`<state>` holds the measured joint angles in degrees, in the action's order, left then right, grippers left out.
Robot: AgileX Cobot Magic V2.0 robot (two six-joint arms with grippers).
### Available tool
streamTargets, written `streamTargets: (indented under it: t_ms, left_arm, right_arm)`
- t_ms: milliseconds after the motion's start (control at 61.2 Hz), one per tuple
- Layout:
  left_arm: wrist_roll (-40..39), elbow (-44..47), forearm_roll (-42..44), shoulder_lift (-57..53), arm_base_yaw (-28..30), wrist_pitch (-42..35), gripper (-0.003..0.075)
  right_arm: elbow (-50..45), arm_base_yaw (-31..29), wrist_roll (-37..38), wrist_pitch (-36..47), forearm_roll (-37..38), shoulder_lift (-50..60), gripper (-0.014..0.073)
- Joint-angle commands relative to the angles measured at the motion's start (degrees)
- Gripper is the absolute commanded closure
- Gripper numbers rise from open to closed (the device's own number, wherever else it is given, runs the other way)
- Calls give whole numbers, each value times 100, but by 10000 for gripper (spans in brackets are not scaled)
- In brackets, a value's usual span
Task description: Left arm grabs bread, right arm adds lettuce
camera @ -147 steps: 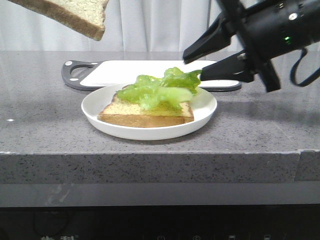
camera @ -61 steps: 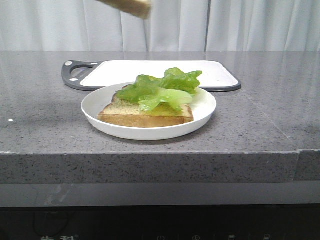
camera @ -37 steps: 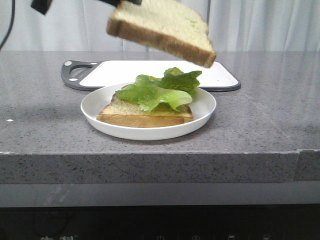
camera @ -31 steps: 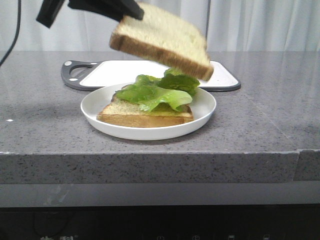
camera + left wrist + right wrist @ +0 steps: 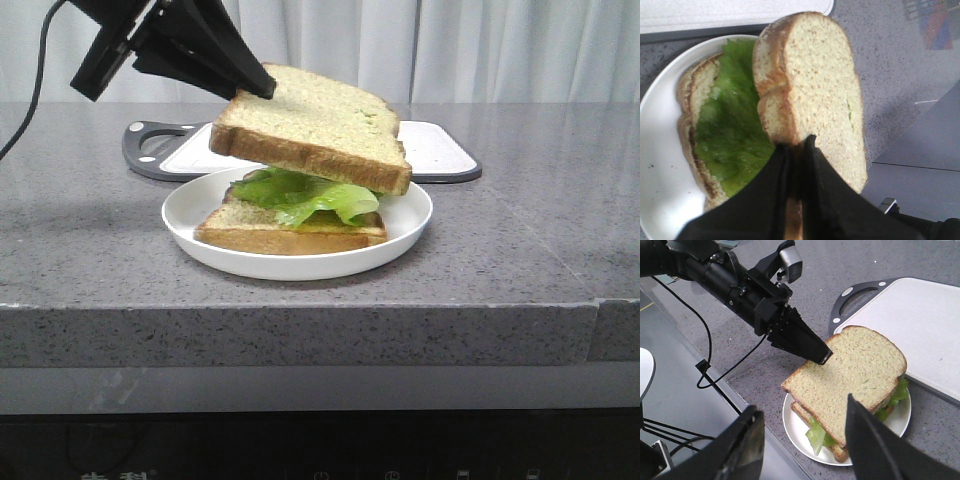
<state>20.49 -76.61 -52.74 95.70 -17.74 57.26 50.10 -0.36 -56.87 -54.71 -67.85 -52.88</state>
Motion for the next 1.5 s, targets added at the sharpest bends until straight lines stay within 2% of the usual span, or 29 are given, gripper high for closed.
streamTargets:
  t_ms: [0,163,278,620,702,833,914,1012,1143,1224,1339,1486]
  left_arm:
    - [-70,-139,-236,-237,77,9,599]
    - [-70,-139,-138,-237,77,44,381]
    - [-70,-139,73,-237,77,52,269]
    - [-93,-689,878,-548,389,683,258]
    - [-304,-822,1405,-878,532,820,258]
    - [-829,-799,2629,-1556,571,844,258]
    - [-1114,-645,3152,-2130,571,743,258]
    - [-1279,-303,3684,-2794,571,535,258]
    - [-1918,288,4723,-3645,571,162,258]
    - [-2407,713,5467,-4114,571,-68,258]
    - [-2882,1172,6068,-4683,571,-250,258]
    - [-2977,1616,6136,-5239,571,-360,258]
  right_arm:
    - [154,-36,-87,35,-286,76,201]
    - [154,-36,-87,35,-286,76,201]
    - [154,-36,-87,35,-286,76,201]
    - [154,-36,182,-11,-270,76,201]
    - [154,-36,376,6,-91,76,201]
    - [296,-36,1266,190,935,76,201]
    - [593,-36,2420,167,2267,76,201]
    - [941,-36,3599,2,3534,76,201]
    - [1145,-36,4654,-142,4980,76,201]
    - [1140,-36,5047,-203,5439,138,201]
    - [1135,-36,5307,-216,5848,266,201]
    - [1135,-36,5365,-60,5889,510,201]
